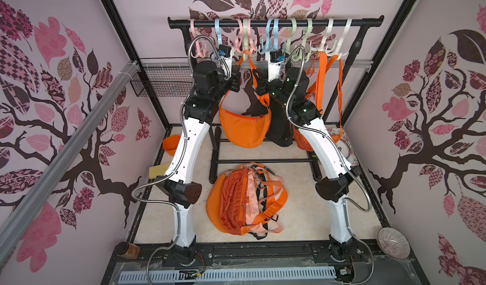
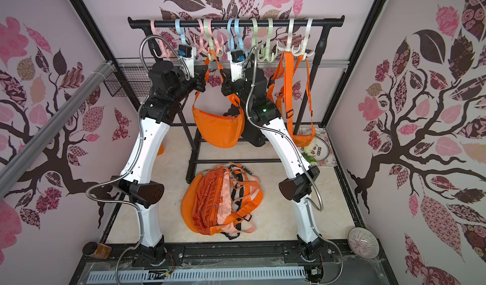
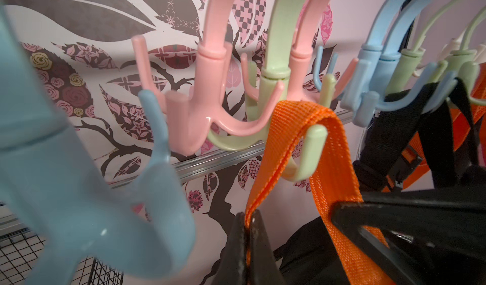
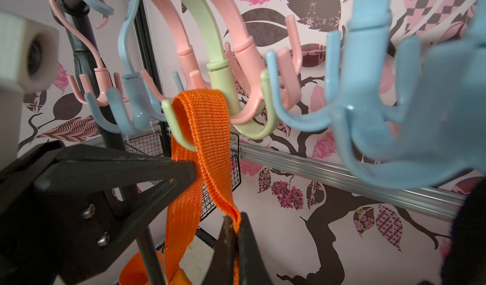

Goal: Hang the bag on a hook
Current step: Hang the bag on the hook.

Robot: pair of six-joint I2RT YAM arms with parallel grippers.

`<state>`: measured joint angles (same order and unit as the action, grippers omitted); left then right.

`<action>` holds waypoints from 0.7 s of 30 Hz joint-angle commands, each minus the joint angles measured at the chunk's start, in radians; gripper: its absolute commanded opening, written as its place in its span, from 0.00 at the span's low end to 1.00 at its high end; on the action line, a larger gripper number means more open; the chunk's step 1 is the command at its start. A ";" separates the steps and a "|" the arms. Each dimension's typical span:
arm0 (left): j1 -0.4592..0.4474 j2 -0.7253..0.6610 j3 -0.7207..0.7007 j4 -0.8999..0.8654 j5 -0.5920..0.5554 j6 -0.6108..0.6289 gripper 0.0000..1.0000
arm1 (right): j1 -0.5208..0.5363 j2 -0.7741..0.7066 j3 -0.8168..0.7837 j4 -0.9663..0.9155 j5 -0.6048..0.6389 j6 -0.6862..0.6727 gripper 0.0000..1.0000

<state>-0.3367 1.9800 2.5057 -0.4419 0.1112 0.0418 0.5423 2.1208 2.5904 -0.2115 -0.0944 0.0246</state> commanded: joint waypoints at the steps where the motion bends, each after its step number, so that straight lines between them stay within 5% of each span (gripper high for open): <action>1: 0.005 -0.078 -0.142 0.034 -0.007 -0.021 0.08 | -0.006 -0.087 -0.082 -0.081 0.022 -0.006 0.20; 3: 0.005 -0.120 -0.222 0.068 -0.007 -0.030 0.25 | -0.007 -0.128 -0.161 -0.060 0.026 -0.008 0.25; 7: 0.007 -0.177 -0.312 0.091 0.000 -0.044 0.31 | -0.007 -0.188 -0.237 -0.053 0.036 -0.011 0.35; 12: 0.007 -0.265 -0.429 0.134 0.018 -0.067 0.52 | -0.005 -0.267 -0.304 -0.045 0.032 -0.006 0.48; 21: 0.007 -0.394 -0.555 0.162 0.024 -0.103 0.66 | 0.011 -0.378 -0.396 -0.040 0.034 -0.009 0.67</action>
<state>-0.3325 1.6306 1.9907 -0.3210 0.1261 -0.0391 0.5434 1.8229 2.1864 -0.2649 -0.0631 0.0231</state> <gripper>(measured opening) 0.655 0.666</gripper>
